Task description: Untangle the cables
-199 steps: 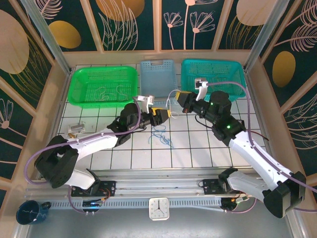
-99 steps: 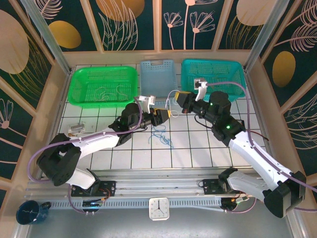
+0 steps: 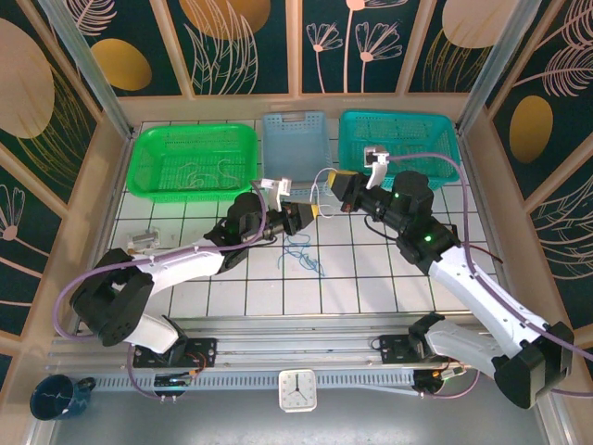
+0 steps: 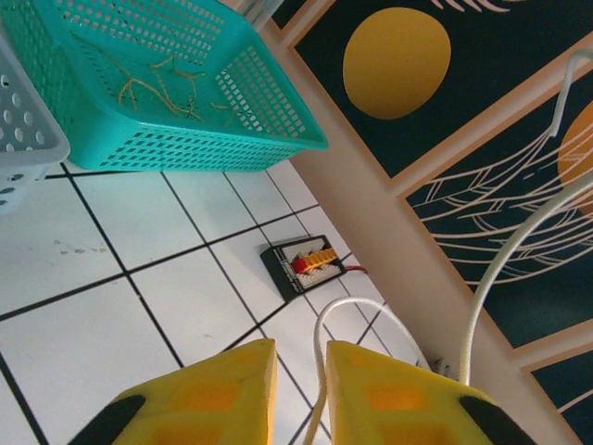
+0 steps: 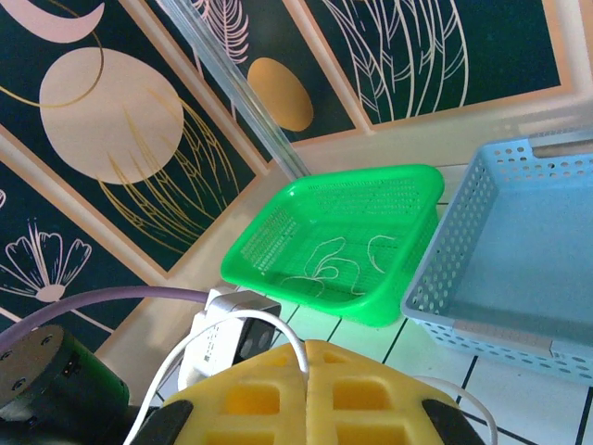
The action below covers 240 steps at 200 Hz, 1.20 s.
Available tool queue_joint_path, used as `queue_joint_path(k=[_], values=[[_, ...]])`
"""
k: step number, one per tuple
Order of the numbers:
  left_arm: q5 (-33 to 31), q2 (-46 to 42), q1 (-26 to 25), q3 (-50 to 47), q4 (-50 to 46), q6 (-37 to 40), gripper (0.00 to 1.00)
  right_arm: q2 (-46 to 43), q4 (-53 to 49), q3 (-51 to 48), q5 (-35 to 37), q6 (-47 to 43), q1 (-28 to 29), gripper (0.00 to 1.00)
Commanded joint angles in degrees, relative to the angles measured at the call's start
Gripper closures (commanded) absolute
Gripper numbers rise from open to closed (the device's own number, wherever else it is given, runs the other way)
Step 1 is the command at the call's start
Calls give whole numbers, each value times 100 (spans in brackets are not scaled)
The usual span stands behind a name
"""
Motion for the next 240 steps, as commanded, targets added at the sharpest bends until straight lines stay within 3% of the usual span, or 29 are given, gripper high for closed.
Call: queue_joint_path(k=[1,15,89,132,179,240], values=[[79,34,7,85,280,22,92,-146,205,105,135,12,51,100],[-33,-42,10,52,246,37,100,-198,170,46,269,-31,44,100],[-1334,-1014,33,-153,-213,288,100,-537,176,-676,583,62,-346,100],[-2137,-1739,391,226,-1026,605,100,-380,297,-1290,660,133,-408,100],[-2410,-2045,1022,1103,-1649,1056,100,53,818,-1855,420,402,-367,100],[-2437,-1469,1350,2428,-2008,1556,100,855,1290,-1774,461,559,359,100]])
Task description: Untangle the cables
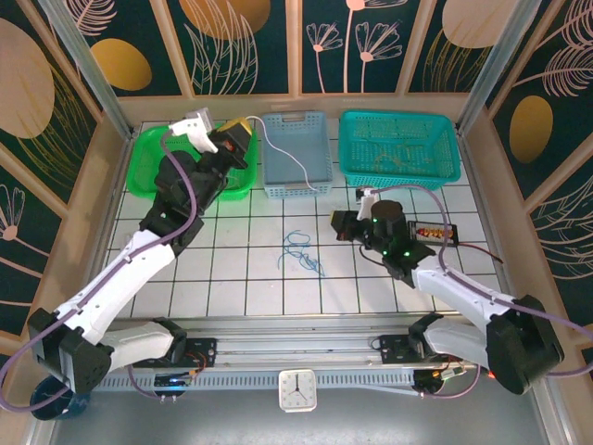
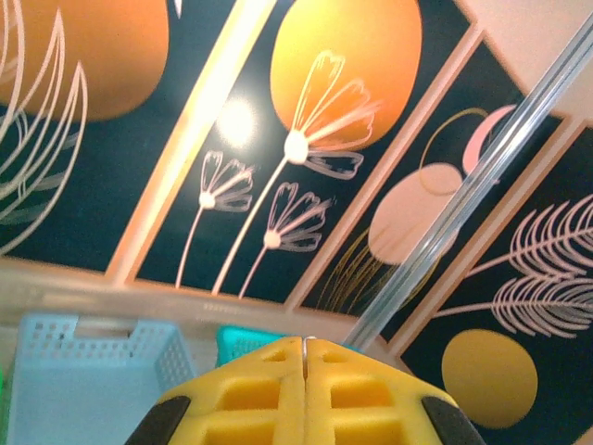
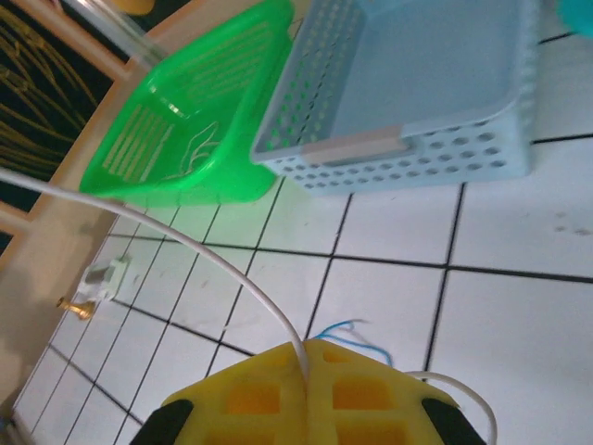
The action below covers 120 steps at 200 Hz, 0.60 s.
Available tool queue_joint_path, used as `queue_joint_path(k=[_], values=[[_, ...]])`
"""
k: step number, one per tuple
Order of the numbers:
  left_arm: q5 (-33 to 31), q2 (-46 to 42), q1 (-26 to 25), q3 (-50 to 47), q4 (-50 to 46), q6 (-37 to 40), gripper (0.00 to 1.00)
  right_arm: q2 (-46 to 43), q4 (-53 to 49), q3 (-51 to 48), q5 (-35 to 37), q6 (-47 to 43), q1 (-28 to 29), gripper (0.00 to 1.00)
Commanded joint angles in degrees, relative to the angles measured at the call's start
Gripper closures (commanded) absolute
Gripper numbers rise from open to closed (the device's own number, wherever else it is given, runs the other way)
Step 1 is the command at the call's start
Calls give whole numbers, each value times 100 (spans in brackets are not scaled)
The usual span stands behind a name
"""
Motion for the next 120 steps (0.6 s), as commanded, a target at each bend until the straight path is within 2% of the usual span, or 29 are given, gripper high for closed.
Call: queue_joint_path(k=[1,6,20,49,66,88,120], values=[[-52,264,169,439,-262,346,100,261,465,115,-56,126,260,100],[-39,307,207,528,-287,377,100,311,479,165,-66,127,303,99],[-9,439,312,809,-404,469,100,423,488,313,-100,117,400,89],[-60,646,492,1301,-645,740,100,470,440,604,-200,94,432,56],[-144,718,606,1518,-762,895,100,462,354,745,-244,38,419,43],[-349,820,755,1737,-893,1151,100,405,237,833,-231,-35,393,38],[-622,989,1109,1889,-995,1404,100,278,143,752,-202,-50,236,37]])
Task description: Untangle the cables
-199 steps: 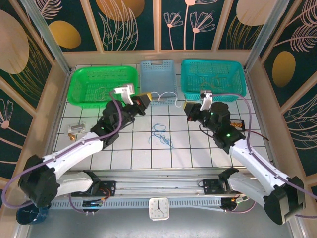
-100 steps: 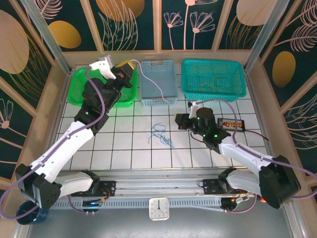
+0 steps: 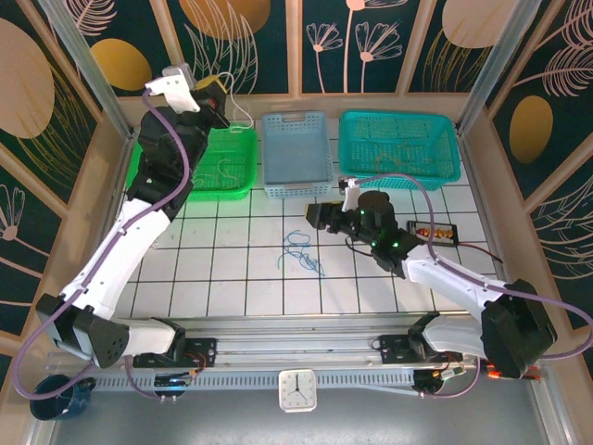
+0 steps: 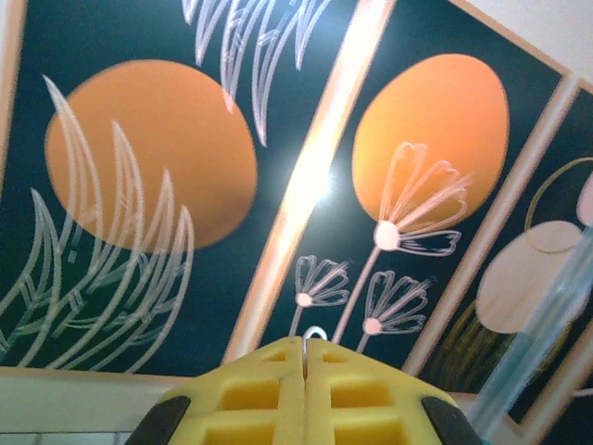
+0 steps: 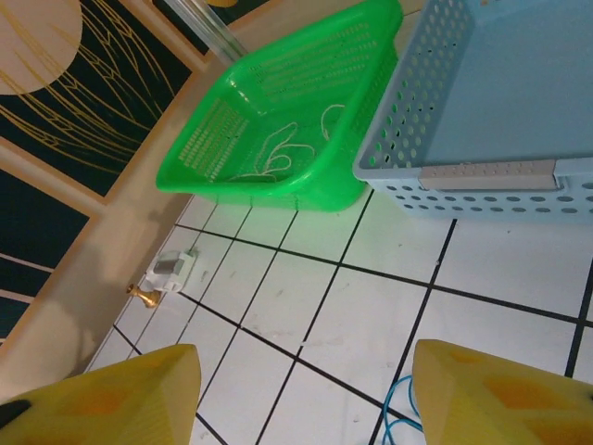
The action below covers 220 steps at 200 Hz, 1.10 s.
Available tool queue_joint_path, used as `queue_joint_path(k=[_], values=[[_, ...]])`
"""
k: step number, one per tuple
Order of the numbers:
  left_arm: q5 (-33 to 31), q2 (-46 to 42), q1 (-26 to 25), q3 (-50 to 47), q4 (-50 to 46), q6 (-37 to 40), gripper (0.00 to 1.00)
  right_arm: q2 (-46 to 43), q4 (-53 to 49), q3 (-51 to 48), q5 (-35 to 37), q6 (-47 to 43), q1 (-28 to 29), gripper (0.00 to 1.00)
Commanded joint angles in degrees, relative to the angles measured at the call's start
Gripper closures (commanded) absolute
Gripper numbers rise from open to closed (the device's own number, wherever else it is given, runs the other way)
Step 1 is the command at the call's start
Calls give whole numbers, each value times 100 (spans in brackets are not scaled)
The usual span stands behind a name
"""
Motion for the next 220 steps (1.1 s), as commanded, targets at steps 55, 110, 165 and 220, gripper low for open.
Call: queue_joint_path(k=[55,110,165,220], values=[[-468,323,793,-25,-136,374,100,-524,-287,-233,37,-56,-325,37],[-462,510,1207,-454,74,251,100,-701,-368,-564,65,38,-331,37],[-471,1045,1672,-1057,318,0,100,-652,-292,-763,-6,137,-316,37],[-515,1089,1923,-1574,352,-370,28,-535,-570,-748,185,-72,-259,37]])
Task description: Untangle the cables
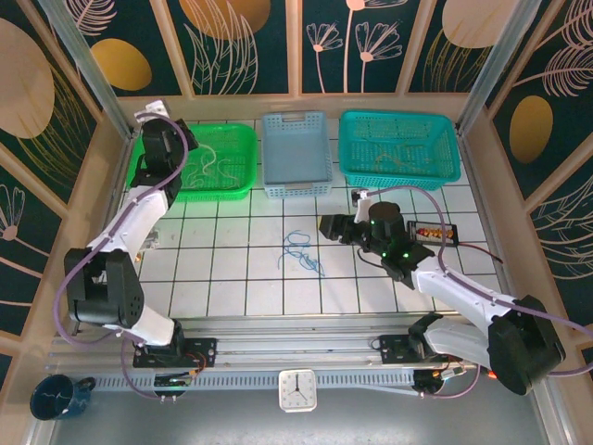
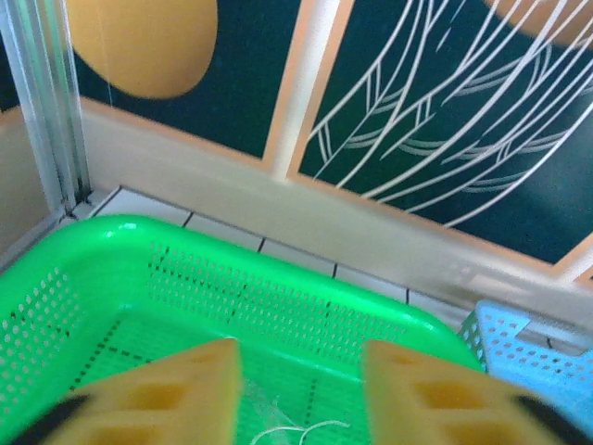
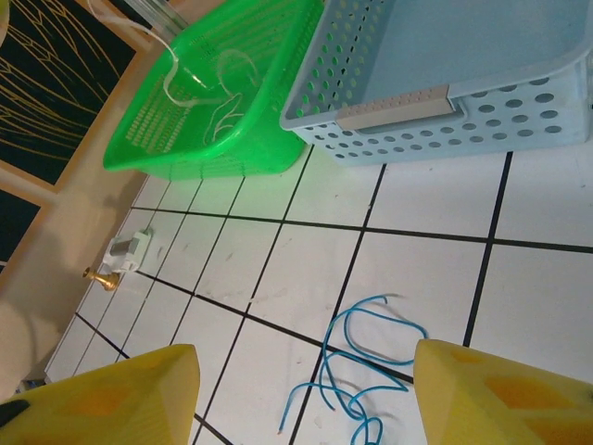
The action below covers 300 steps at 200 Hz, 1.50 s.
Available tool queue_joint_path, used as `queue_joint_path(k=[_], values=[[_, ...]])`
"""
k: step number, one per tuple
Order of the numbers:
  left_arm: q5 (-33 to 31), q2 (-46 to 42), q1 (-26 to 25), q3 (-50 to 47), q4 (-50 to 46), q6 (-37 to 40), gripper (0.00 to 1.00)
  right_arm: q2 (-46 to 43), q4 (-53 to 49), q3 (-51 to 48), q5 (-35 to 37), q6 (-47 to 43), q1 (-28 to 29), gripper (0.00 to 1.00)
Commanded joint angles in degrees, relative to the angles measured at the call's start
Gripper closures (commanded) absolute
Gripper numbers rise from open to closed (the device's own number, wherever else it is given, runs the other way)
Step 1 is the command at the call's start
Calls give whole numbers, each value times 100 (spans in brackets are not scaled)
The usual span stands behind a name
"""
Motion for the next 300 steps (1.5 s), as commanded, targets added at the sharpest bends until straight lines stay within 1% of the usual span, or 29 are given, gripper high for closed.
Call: queue_joint_path(k=[1,14,30,54,85,112,132,148,165,194,213,234,244,267,274,300], values=[[-73,-112,141,-41,237,-297,26,42,-144,-44,178,-108,39,37],[-65,-156,180,10,152,-346,13,136,-197,-23,218,-161,81,37],[8,-217,183,112,35,-366,1,257,-245,2,270,-225,166,37],[372,-309,181,206,-106,-475,1,508,-333,78,359,-326,342,37],[1251,-482,181,32,-209,-794,1,954,-446,264,399,-450,603,38],[2128,-758,173,-498,-142,-1198,1,1392,-568,470,416,-559,801,39],[2577,-1038,69,-1069,-15,-1449,1,1723,-581,596,448,-575,852,40],[2642,-1298,-154,-1430,-36,-1517,1,1967,-514,686,460,-526,873,41],[2617,-1523,-527,-1758,-46,-1600,1,2212,-415,791,426,-483,874,41],[2531,-1753,-1069,-2364,192,-1954,1,2684,-342,1015,390,-422,883,43],[2442,-1805,-1273,-2666,399,-2131,1,2959,-317,1132,416,-338,900,45],[2421,-1718,-1404,-2753,462,-2187,1,3241,-278,1233,490,-248,918,48],[2424,-1655,-1449,-2755,500,-2201,1,3365,-239,1275,512,-223,919,52],[2467,-1510,-1514,-2739,552,-2219,1,3520,-257,1366,618,-227,917,90],[2477,-1486,-1533,-2738,565,-2214,1,3469,-280,1362,675,-232,909,100],[2566,-1419,-1564,-2783,628,-2222,1,2971,-356,1240,826,-282,879,100]])
